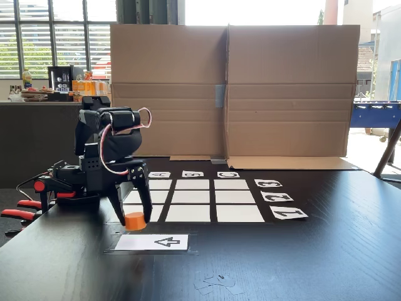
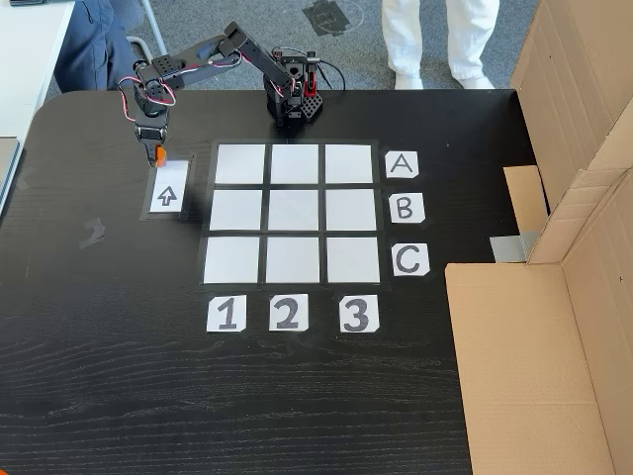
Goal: Pick up the round, orange token and place it in the grid on square A1.
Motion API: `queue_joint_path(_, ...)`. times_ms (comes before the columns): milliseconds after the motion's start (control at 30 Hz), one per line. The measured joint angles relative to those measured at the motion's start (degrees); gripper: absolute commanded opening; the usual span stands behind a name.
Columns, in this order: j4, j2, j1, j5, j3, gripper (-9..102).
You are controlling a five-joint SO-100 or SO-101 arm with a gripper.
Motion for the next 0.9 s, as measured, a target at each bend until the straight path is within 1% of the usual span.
queue_joint_path(167, 0.09, 6.42, 0.18, 0.00, 1.93, 6)
queue_joint_path(400, 0.26, 18.11, 0.18, -0.79, 10.55, 6)
queue_joint_path(900, 0.26, 49.22, -1.41, -2.55, 41.31, 6)
